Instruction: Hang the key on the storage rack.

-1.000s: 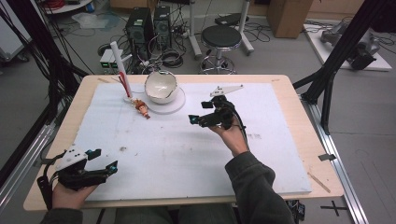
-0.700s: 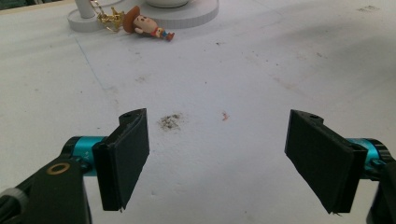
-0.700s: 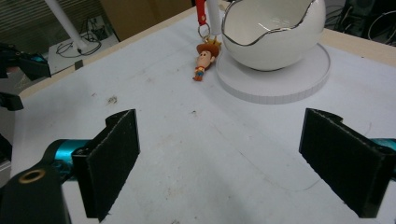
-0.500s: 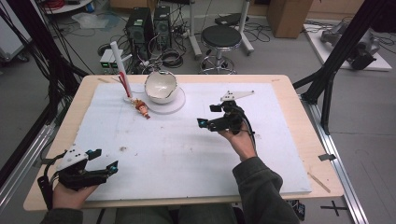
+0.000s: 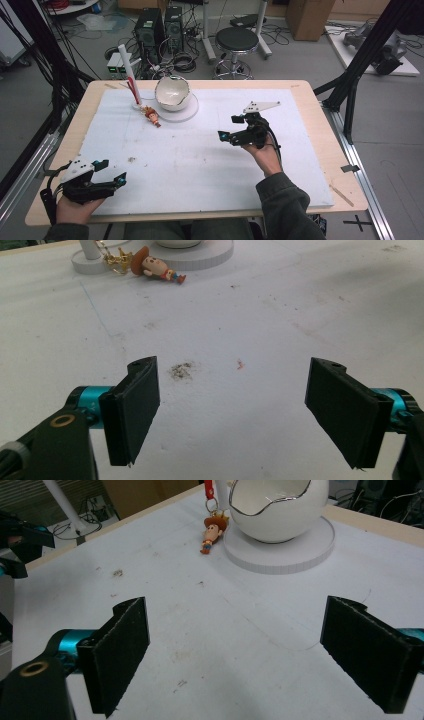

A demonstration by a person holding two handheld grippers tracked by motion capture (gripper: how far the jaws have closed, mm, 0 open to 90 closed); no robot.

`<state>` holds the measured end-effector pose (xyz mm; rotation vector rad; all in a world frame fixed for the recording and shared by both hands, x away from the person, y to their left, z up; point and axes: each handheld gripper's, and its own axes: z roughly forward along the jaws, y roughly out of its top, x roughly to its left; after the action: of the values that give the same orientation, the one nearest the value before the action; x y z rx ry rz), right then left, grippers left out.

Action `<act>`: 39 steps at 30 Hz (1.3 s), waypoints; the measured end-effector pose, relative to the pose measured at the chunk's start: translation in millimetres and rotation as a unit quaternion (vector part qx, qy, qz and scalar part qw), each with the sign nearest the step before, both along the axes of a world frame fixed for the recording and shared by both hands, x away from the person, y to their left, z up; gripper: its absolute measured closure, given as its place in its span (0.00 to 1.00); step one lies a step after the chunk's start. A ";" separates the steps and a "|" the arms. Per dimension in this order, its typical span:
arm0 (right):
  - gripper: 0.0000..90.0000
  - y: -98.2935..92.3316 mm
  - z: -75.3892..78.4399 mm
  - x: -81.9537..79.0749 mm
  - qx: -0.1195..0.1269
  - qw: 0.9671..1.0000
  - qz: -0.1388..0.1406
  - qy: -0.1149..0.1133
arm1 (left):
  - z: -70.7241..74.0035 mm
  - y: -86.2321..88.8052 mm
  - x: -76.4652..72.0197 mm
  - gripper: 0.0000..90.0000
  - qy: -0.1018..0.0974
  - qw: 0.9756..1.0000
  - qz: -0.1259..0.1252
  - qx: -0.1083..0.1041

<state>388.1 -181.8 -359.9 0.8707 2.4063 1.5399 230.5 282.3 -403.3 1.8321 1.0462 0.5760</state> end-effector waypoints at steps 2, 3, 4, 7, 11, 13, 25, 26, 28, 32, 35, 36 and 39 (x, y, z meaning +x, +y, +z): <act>0.13 -3.1 -0.7 -2.6 -0.001 1.000 -0.003 -0.005 | 0.0 -0.1 0.1 0.25 0.000 1.000 0.000 -0.001; 0.13 -5.1 -1.2 -3.7 -0.003 1.000 -0.006 -0.007 | 0.0 0.0 0.1 0.25 0.000 1.000 0.000 -0.001; 0.13 -6.5 -1.8 -4.3 -0.003 1.000 -0.005 -0.007 | 0.0 0.0 0.1 0.25 0.000 1.000 0.001 -0.001; 0.13 -13.6 -4.6 -7.2 -0.001 1.000 -0.011 -0.006 | 0.0 -0.1 0.2 0.25 0.000 1.000 0.000 0.000; 0.13 -20.9 -8.5 -10.5 -0.006 1.000 -0.018 -0.003 | -0.2 -0.5 0.4 0.25 0.001 1.000 -0.001 0.000; 0.13 -23.8 -9.7 -11.9 -0.010 1.000 -0.019 -0.006 | -0.2 -0.6 0.5 0.25 0.001 1.000 -0.001 0.000; 0.13 -43.1 -13.2 -25.3 -0.012 0.999 -0.032 -0.014 | -0.4 -1.4 0.6 0.25 0.002 1.000 -0.001 -0.002; 0.13 -45.1 -13.9 -26.0 -0.012 0.999 -0.034 -0.015 | -0.3 -1.4 0.7 0.25 0.002 1.000 -0.002 -0.002; 0.13 -49.2 -14.7 -27.8 -0.010 0.999 -0.038 -0.014 | -0.4 -1.4 0.7 0.25 0.002 1.000 -0.001 -0.002; 0.13 -57.9 -14.1 -31.7 -0.010 0.999 -0.049 -0.017 | -0.5 -1.2 0.9 0.25 0.002 1.000 -0.002 -0.002; 0.13 -65.4 -13.4 -32.6 -0.012 0.998 -0.055 -0.022 | -0.5 -1.4 0.7 0.25 0.002 1.000 -0.002 -0.002; 0.13 -67.4 -13.3 -33.6 -0.012 0.998 -0.057 -0.018 | -0.4 -1.3 0.7 0.25 0.002 1.000 -0.002 -0.002; 0.13 -72.6 -13.9 -36.2 -0.015 0.998 -0.058 -0.021 | -0.3 -1.2 0.4 0.25 0.002 1.000 -0.001 -0.003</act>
<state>351.9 -254.4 -373.8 0.9457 2.2997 1.4623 231.0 281.1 -403.6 1.8301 1.0483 0.5669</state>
